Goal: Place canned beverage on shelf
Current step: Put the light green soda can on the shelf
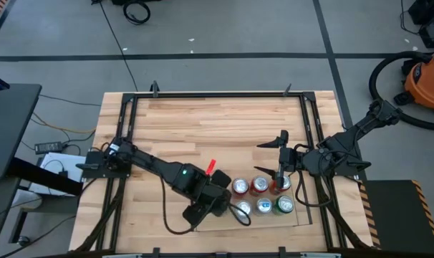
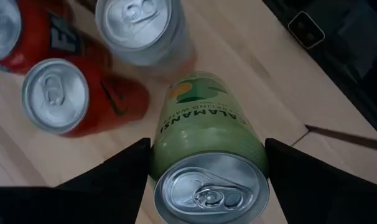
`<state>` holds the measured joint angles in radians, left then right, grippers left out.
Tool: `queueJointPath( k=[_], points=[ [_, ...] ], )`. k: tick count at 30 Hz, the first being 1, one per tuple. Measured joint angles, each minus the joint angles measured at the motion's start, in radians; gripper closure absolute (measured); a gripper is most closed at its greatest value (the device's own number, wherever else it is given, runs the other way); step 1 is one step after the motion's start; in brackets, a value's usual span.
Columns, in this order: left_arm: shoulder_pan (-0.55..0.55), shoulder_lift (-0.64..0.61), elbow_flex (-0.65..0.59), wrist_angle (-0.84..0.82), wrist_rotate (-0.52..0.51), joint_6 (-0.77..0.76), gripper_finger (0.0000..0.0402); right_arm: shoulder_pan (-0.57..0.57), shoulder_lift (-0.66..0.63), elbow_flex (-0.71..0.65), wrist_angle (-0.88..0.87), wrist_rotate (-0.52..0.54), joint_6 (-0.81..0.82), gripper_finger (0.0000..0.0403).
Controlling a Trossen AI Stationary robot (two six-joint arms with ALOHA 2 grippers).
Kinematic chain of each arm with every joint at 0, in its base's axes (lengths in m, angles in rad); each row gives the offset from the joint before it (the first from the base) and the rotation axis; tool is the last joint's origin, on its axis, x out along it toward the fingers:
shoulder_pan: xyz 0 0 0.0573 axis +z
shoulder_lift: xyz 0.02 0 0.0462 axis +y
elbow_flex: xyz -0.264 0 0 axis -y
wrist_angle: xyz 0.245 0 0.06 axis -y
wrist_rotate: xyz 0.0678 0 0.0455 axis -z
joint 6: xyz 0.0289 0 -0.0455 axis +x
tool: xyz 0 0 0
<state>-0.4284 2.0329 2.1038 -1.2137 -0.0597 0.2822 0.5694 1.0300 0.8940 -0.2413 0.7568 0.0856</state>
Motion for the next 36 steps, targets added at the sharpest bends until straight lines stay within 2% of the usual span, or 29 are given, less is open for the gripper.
queueJointPath(
  k=[7,23,36],
  points=[
    [-0.011,0.058,0.0,0.003,0.005,-0.047,0.0107,0.0,0.0,0.0,0.003,0.0,0.0,0.0055],
    [-0.047,0.085,0.002,-0.002,-0.005,0.107,0.0103,0.0,0.0,0.001,0.001,0.0,0.001,0.0055],
    [-0.057,0.087,0.001,-0.006,-0.033,0.1,0.0084,0.0,0.0,0.001,0.001,0.0,0.001,0.0055]
  ],
)
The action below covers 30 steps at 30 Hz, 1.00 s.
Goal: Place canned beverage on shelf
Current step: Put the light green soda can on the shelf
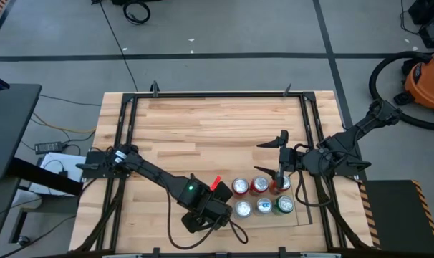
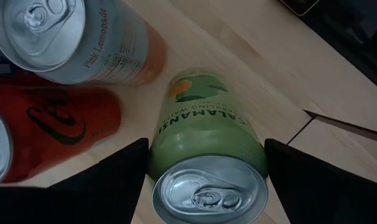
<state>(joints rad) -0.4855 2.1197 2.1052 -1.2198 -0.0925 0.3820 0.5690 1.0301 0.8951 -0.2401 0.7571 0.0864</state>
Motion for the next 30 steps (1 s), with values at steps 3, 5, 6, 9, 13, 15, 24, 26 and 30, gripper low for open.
queueJointPath(
  k=[3,5,6,9,13,15,24,26,30],
  points=[
    [-0.001,0.0,0.0,0.002,0.0,0.0,0.0084,0.0,0.0,0.0,0.0,0.0,0.0,0.0055],
    [-0.001,0.0,-0.001,0.002,0.0,0.0,0.0085,0.0,0.0,0.0,0.0,0.0,0.0,0.0055],
    [-0.001,0.0,-0.001,0.002,0.0,-0.001,0.0087,0.0,0.0,0.0,0.0,0.0,0.0,0.0055],
    [-0.001,0.0,-0.001,0.001,0.0,0.004,0.0097,0.0,0.0,0.0,0.0,0.0,0.0,0.0055],
    [-0.001,0.0,-0.001,0.001,0.0,0.005,0.0103,0.0,0.0,0.0,0.0,0.0,0.0,0.0055],
    [-0.001,0.0,-0.001,0.001,0.0,0.005,0.0102,0.0,0.0,0.0,0.0,0.0,0.0,0.0055],
    [-0.001,0.0,-0.001,-0.003,-0.001,-0.009,0.0102,0.0,0.0,-0.001,0.0,0.0,0.0,0.0055],
    [-0.001,0.0,0.001,-0.006,-0.001,-0.014,0.0102,0.0,0.0,-0.001,0.0,0.0,0.0,0.0055],
    [-0.003,0.005,0.031,-0.029,0.0,-0.028,0.0102,0.0,0.0,-0.001,0.0,0.0,0.0,0.0055]
  ],
)
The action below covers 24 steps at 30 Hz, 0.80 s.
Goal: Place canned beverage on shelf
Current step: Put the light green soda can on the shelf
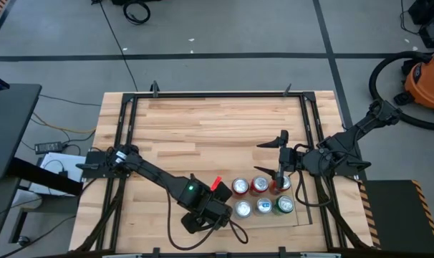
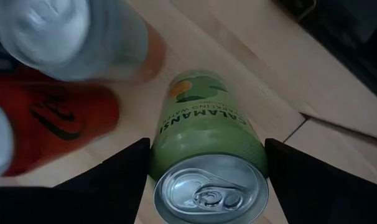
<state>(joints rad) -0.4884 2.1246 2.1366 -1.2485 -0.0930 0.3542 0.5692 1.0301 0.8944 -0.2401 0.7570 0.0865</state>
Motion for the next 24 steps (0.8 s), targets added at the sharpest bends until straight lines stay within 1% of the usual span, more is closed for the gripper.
queueJointPath(
  k=[4,9,17,20,24],
  points=[
    [-0.001,0.0,0.036,0.007,-0.006,-0.003,0.0102,0.0,0.0,0.0,0.0,0.0,0.0,0.0055],
    [0.0,-0.001,0.04,-0.008,-0.008,-0.003,0.0102,0.0,0.0,0.0,0.0,0.0,0.0,0.0055],
    [0.0,-0.001,0.042,-0.081,-0.008,-0.078,0.0102,0.0,0.0,0.0,0.0,0.0,0.0,0.0055],
    [0.0,-0.001,0.042,-0.086,-0.008,-0.093,0.0102,0.0,0.0,0.0,0.0,0.0,0.0,0.0055],
    [0.004,0.01,0.043,-0.136,-0.008,-0.109,0.0102,0.0,0.0,0.0,0.005,0.0,0.0,0.0055]
  ],
)
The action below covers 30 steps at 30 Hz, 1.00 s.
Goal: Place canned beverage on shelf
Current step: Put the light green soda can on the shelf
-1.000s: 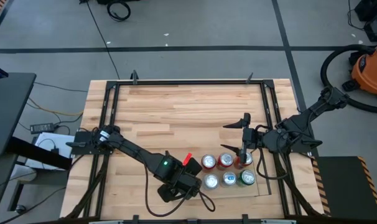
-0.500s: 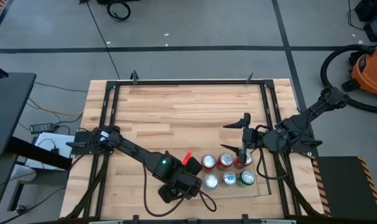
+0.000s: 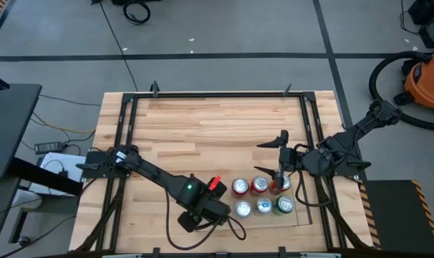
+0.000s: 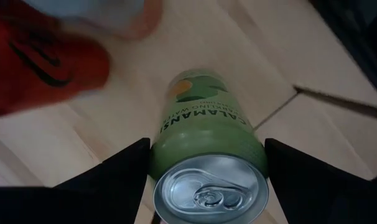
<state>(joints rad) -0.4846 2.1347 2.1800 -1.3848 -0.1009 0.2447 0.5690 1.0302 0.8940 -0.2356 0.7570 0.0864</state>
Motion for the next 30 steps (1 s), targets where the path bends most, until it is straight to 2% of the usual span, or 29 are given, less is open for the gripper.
queueJointPath(
  k=[11,24,30],
  points=[
    [0.005,0.017,0.001,0.015,0.008,0.054,0.0102,0.0,0.0,0.0,-0.003,0.0,0.0,0.0055],
    [0.005,0.017,0.0,0.032,0.001,0.045,0.0101,0.0,0.0,0.0,-0.003,0.0,0.0,0.0055],
    [0.005,0.02,-0.001,0.064,-0.014,0.031,0.0075,0.0,0.0,0.0,-0.004,0.0,0.0,0.0055]
  ],
)
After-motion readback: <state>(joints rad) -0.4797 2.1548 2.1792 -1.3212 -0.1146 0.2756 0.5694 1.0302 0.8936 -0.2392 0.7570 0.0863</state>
